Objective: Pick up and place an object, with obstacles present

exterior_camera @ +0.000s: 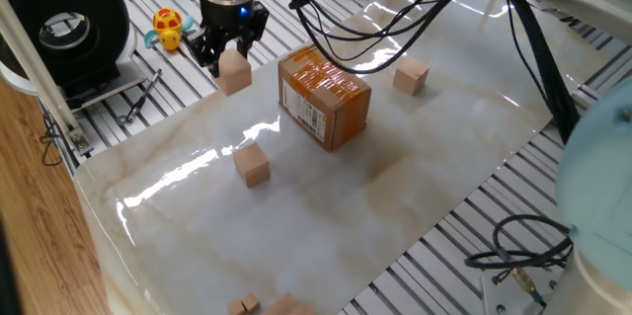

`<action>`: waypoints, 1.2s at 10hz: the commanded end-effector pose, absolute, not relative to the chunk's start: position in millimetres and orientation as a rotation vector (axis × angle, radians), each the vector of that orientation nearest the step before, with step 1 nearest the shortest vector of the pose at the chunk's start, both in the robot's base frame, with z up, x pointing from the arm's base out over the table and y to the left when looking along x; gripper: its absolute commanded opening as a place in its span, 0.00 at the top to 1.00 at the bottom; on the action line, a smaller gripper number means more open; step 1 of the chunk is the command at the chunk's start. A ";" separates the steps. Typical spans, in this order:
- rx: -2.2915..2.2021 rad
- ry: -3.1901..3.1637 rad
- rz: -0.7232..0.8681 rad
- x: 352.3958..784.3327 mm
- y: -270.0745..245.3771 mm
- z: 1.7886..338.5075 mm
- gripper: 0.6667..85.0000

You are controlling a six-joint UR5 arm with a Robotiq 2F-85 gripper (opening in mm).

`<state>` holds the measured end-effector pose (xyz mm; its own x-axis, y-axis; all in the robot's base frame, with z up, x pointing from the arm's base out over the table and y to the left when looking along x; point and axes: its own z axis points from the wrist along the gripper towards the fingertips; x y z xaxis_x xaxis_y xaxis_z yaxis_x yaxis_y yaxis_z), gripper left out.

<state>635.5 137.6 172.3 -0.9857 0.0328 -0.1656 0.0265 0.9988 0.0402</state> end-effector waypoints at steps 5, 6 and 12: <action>-0.061 2.967 0.096 619.1 64.9 195.0 0.99; 0.019 2.972 0.080 618.5 61.0 194.6 0.99; -0.258 3.031 0.051 600.5 -25.3 201.2 0.99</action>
